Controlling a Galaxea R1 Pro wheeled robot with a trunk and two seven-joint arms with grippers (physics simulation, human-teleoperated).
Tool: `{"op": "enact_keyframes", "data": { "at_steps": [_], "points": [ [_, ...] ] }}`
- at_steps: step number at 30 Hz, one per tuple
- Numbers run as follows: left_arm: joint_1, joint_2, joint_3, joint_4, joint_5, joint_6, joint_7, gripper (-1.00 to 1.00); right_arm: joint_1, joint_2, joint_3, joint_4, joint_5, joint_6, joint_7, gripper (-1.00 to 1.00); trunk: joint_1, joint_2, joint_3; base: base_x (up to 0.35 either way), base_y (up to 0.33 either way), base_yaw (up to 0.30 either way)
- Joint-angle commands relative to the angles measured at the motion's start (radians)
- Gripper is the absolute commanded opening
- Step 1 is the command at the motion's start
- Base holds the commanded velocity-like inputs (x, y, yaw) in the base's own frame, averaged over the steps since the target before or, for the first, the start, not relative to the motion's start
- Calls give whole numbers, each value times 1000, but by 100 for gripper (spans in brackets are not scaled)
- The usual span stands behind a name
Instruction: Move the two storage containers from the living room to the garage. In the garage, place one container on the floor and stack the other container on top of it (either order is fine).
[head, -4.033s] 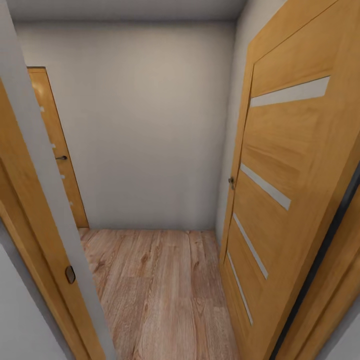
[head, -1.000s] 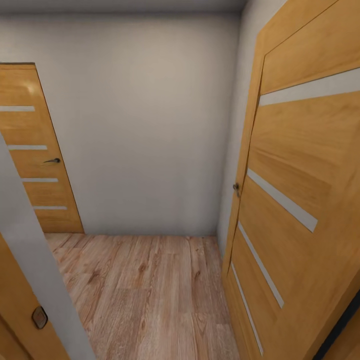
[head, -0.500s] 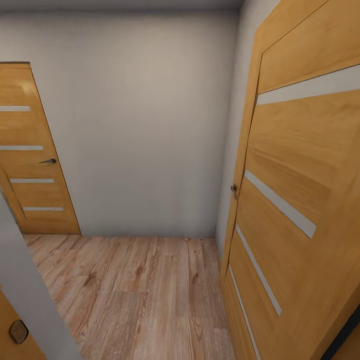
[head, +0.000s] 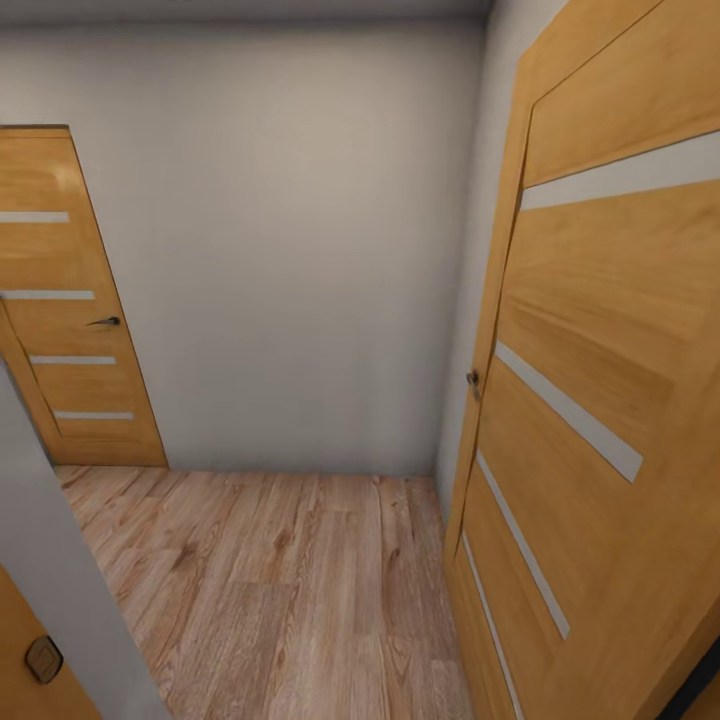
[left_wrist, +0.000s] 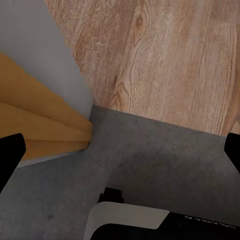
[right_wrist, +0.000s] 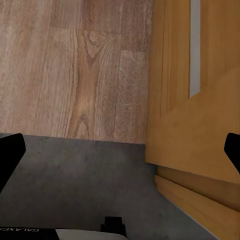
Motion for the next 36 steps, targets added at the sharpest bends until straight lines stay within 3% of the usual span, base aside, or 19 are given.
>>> {"op": "enact_keyframes", "data": {
  "at_steps": [1, 9, 21, 36],
  "points": [
    [-2, 0, 5, 4, 0, -7, 0, 100, -1, 0, 3, 1, 4, -3, -1, 100, 0, -2, -1, 0, 0, 9],
    [-2, 1, 5, 4, 0, -7, 1, 100, -1, 0, 3, 1, 4, -3, -1, 100, 0, -2, -1, 44, 0, 2],
    [-2, 1, 5, 4, 0, -7, 1, 100, -1, 0, 2, 1, 4, -3, -1, 100, 0, -2, -1, 278, 0, 0],
    [-2, -2, 5, 4, 0, -7, 1, 100, -1, 0, 2, 1, 5, -3, -1, 100, 0, -2, -1, 20, 0, 0]
  ]
}}
